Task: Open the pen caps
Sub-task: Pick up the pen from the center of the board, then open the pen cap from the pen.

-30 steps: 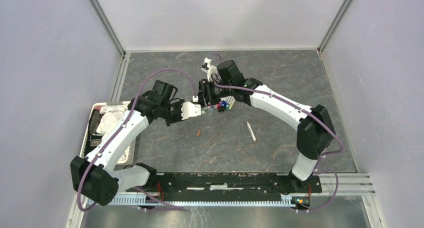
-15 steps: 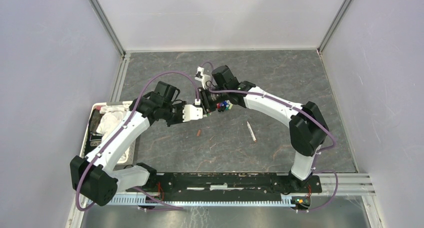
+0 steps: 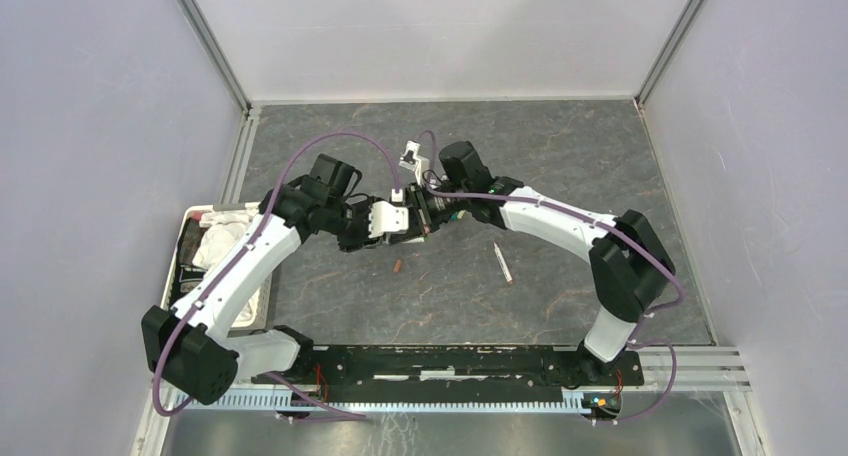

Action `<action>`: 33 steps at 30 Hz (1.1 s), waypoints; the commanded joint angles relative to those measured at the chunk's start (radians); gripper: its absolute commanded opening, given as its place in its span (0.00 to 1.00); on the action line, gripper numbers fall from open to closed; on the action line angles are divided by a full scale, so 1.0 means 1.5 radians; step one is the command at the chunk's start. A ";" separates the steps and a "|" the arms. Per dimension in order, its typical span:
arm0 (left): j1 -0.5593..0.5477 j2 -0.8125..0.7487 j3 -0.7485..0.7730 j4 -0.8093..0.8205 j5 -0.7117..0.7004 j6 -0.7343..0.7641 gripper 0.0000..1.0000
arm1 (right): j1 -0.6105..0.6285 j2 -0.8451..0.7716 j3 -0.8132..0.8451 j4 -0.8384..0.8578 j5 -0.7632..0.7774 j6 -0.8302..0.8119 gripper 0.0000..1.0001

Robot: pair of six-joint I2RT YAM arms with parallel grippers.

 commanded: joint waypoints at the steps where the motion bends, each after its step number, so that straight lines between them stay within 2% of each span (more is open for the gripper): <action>1: 0.012 0.015 0.070 -0.003 0.115 -0.049 0.52 | -0.011 -0.071 -0.068 0.063 -0.046 -0.026 0.00; 4: 0.017 0.025 0.088 -0.046 0.187 -0.042 0.60 | -0.025 -0.108 -0.117 0.123 -0.053 -0.007 0.00; 12: 0.017 0.012 0.082 -0.079 0.247 -0.021 0.63 | -0.028 -0.130 -0.165 0.215 -0.078 0.032 0.00; 17: 0.017 0.032 0.074 -0.085 0.221 -0.015 0.62 | -0.028 -0.142 -0.190 0.277 -0.081 0.059 0.00; 23: 0.017 0.041 0.066 -0.091 0.224 -0.010 0.54 | -0.028 -0.149 -0.212 0.324 -0.072 0.086 0.00; 25: 0.017 0.045 0.070 -0.101 0.235 -0.005 0.50 | -0.028 -0.148 -0.221 0.350 -0.070 0.106 0.00; 27: 0.016 0.051 0.077 -0.113 0.247 -0.001 0.41 | -0.027 -0.146 -0.233 0.380 -0.068 0.124 0.00; 31: 0.016 0.053 0.089 -0.125 0.246 0.012 0.06 | -0.023 -0.140 -0.240 0.378 -0.070 0.121 0.01; 32: 0.016 0.052 0.089 -0.128 0.244 0.017 0.03 | -0.021 -0.138 -0.236 0.370 -0.070 0.116 0.08; 33: 0.016 0.051 0.088 -0.128 0.242 0.020 0.03 | -0.018 -0.136 -0.232 0.361 -0.070 0.110 0.20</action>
